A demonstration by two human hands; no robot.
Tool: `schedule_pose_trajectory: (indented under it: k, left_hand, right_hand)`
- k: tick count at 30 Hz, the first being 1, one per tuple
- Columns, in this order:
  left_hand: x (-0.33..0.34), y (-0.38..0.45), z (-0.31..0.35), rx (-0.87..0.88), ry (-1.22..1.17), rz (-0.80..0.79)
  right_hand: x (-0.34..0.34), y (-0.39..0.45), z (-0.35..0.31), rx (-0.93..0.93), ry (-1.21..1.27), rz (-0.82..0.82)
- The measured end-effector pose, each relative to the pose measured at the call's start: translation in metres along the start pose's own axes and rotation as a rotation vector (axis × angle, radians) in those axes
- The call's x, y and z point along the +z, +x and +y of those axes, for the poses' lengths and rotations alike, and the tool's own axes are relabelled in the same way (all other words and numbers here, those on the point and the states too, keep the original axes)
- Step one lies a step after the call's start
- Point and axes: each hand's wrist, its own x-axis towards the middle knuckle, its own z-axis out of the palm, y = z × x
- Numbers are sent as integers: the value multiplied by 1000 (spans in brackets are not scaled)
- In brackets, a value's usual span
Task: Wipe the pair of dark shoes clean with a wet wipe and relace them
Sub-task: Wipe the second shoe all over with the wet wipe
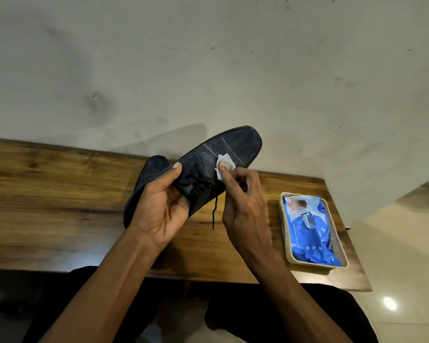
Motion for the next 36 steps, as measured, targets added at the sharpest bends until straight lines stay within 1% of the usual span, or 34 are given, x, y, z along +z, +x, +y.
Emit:
schedule_pose_trajectory:
  k: [2, 6, 10, 13, 15, 18, 20, 21, 23, 25, 28, 31, 33, 36]
  left_hand:
    - [0, 0, -1, -7, 4, -8]
    - [1, -2, -2, -5, 17, -49]
    - [4, -2, -4, -8, 32, -40]
    - [2, 0, -6, -16, 55, -41]
    - [1, 1, -7, -14, 86, -65]
    - [-2, 1, -7, -21, 151, -126]
    - [-3, 1, -8, -19, 181, -134]
    - [-4, 1, -9, -19, 183, -130]
    - [-3, 1, -10, -24, 166, -107]
    - [-3, 1, -11, -33, 144, -84]
    - [-2, 2, -12, -29, 146, -69]
    - [-2, 4, -12, -39, 103, -78]
    - [-4, 4, -11, -39, 84, -53]
    - [-6, 5, -11, -34, 49, -22]
  right_hand:
    - [1, -2, -3, 5, 14, 18]
    - [0, 11, 7, -59, -21, 25]
    - [-8, 36, 33, 42, -82, 99]
    - [-7, 39, 35, 91, -74, 109]
    - [-2, 31, 20, 80, -31, 76]
    - [1, 13, 0, -38, 15, -37]
    - [-3, 16, 7, -97, -8, -56]
    - [-5, 21, 15, -88, -38, -30]
    - [-10, 32, 34, -7, -85, 51]
    - [-13, 37, 46, 74, -95, 98]
    - [-6, 27, 29, 80, -21, 88]
    - [3, 11, -2, 26, 142, 54]
    - [5, 4, -13, 54, 230, 72]
    - [0, -4, -19, 37, 234, 94]
